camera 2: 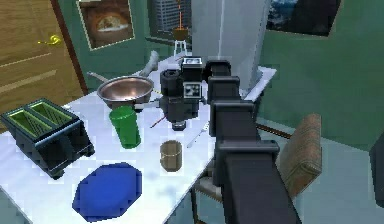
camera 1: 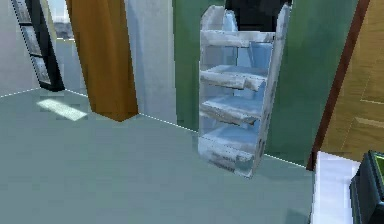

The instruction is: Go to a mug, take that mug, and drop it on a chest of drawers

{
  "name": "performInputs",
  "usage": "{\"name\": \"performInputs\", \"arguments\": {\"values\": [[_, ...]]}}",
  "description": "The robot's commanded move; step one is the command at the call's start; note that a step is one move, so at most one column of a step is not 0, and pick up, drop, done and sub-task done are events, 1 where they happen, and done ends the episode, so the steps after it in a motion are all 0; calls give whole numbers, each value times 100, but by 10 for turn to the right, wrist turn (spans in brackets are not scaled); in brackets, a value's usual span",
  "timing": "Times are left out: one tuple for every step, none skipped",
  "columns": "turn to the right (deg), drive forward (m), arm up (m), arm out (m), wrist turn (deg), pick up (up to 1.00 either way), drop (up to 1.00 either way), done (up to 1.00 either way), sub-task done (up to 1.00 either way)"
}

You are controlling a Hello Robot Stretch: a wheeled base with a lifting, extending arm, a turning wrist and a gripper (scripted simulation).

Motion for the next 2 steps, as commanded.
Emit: {"name": "performInputs", "arguments": {"values": [[0,0,-28,0,0,0,0,0,0],[0,0,0,0,0,100,0,0,0]]}}
